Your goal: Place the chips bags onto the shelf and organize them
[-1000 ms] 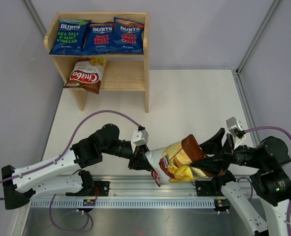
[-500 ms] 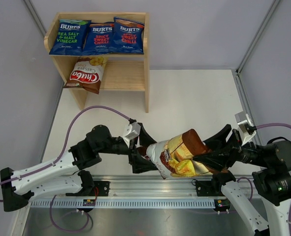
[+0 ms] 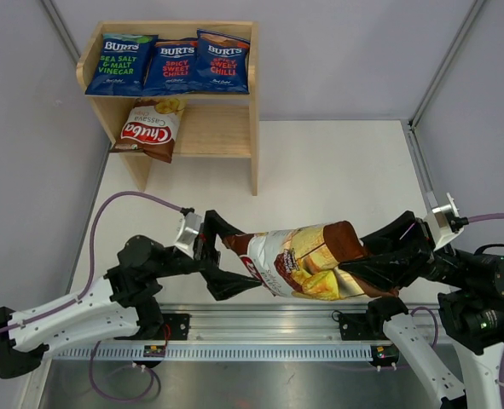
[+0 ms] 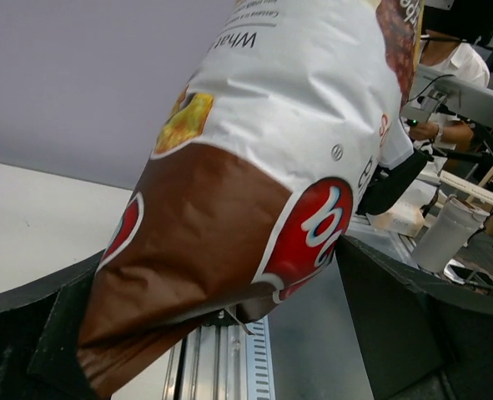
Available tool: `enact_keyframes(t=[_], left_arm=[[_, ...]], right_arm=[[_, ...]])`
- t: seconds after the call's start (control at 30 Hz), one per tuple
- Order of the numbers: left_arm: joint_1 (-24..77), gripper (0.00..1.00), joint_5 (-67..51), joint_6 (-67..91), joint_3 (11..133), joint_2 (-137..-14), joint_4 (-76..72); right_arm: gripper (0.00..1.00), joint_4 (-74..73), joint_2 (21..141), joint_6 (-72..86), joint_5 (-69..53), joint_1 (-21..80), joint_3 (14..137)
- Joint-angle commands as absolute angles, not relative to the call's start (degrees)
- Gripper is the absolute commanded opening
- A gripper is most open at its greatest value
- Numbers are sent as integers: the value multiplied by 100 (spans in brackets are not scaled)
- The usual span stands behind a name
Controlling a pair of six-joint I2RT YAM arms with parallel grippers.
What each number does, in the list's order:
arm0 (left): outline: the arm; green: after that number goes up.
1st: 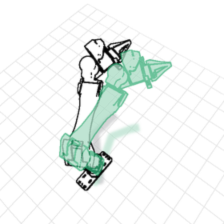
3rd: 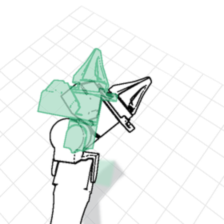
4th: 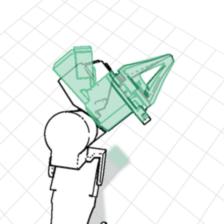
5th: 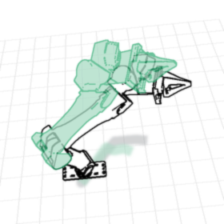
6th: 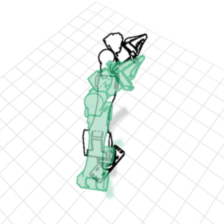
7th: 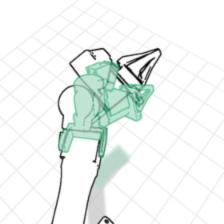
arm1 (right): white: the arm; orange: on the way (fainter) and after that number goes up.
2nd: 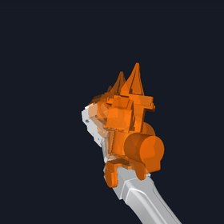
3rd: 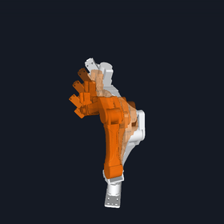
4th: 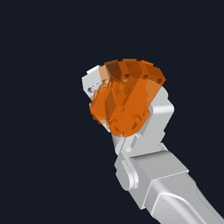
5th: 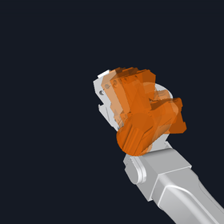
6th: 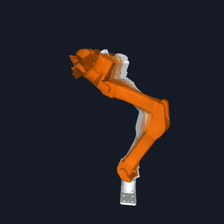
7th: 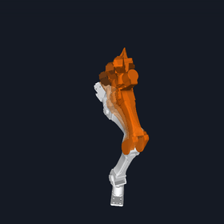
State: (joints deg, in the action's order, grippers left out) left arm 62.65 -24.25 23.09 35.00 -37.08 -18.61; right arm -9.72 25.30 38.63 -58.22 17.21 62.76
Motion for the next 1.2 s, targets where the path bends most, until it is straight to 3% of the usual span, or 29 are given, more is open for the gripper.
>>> enact_keyframes(t=[0.0,0.2,0.5,0.7,0.83,1.07,1.13,1.17], left_arm=[[6231,99,-2057,2652,3139,-3700,-2993],[6240,99,-2654,3426,2436,-4095,-5540],[6240,99,-2794,3928,2153,-4772,-8056],[6258,98,-2918,4157,2373,-5027,-8577],[6275,88,-2857,4298,2242,-5001,-8877],[6284,46,-2462,4044,2092,-4553,-8106],[6275,40,-2330,3982,2057,-4404,-7693],[6284,31,-2251,3886,2013,-4342,-7516]], right_arm=[[0,639,2610,4691,-5915,1740,6188],[0,1265,2610,4983,-5818,1740,6091],[0,2338,2724,5801,-5388,1740,5635],[0,2268,2743,5670,-4861,1740,5353],[0,2127,2584,5458,-4544,1749,5186],[0,1767,2584,5020,-4562,1740,4984],[0,1355,2514,4635,-4335,1749,4992],[3,1110,2479,4467,-4168,1749,5062]])
